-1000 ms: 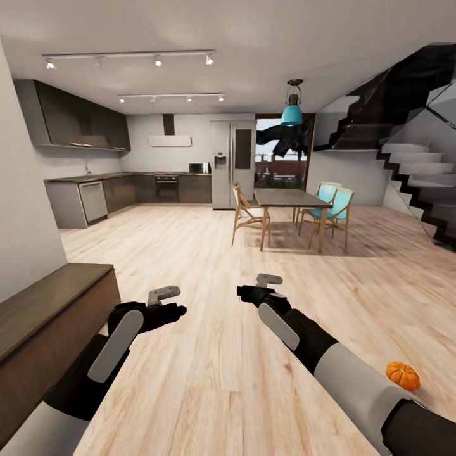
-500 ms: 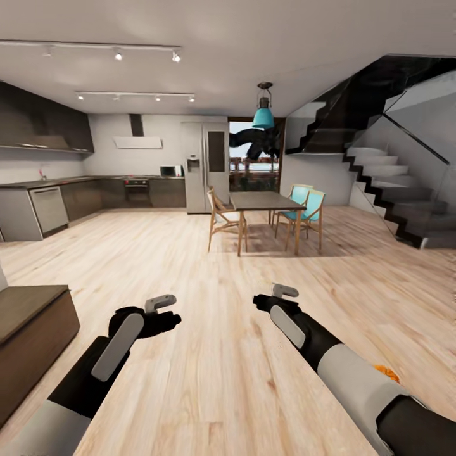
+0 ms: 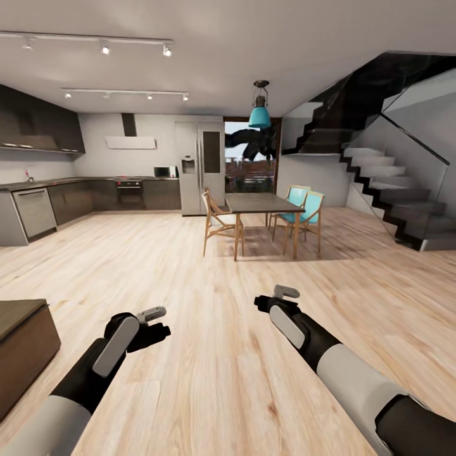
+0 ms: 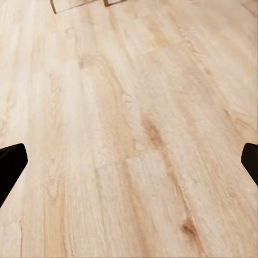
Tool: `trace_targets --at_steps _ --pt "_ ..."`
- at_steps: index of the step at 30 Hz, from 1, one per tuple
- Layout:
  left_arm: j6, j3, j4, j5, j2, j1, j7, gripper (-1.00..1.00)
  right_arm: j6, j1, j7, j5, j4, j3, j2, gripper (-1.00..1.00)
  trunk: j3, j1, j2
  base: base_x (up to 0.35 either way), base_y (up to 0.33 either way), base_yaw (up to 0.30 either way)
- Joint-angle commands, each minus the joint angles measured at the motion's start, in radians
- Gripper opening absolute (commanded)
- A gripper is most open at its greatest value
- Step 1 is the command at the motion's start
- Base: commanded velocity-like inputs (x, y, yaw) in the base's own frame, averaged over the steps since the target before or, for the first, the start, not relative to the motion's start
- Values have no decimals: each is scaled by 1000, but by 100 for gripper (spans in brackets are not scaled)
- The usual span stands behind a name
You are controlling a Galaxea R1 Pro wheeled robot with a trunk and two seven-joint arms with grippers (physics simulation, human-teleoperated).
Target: Place each of the two pumpkins and all three candles from the living room inside a cabinet in the living room (use any cabinet), then make sure every cabinet is closed, and position the cauldron so it is next to a table in the living room.
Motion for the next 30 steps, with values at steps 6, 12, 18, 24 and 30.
trace_targets --at_steps 6,12,18,24,30 --pt "2 5 57 11 1 -19 10 100 -1 -1 -12 -4 -2 10 2 100 -1 0 -1 331 0 0" --pt "3 6 71 13 1 -23 10 100 5 -1 -5 -4 -1 9 2 100 -1 0 -1 331 0 0" --pt "3 10 73 21 30 -24 8 100 11 -1 3 -10 21 3 -3 100 -1 0 -1 331 0 0" --pt "3 11 75 23 34 -24 7 100 9 -1 3 -4 54 4 -3 100 -1 0 -1 333 0 0" --pt "3 11 75 24 34 -24 7 100 0 -1 3 -2 57 4 -2 100 -1 0 -1 335 0 0"
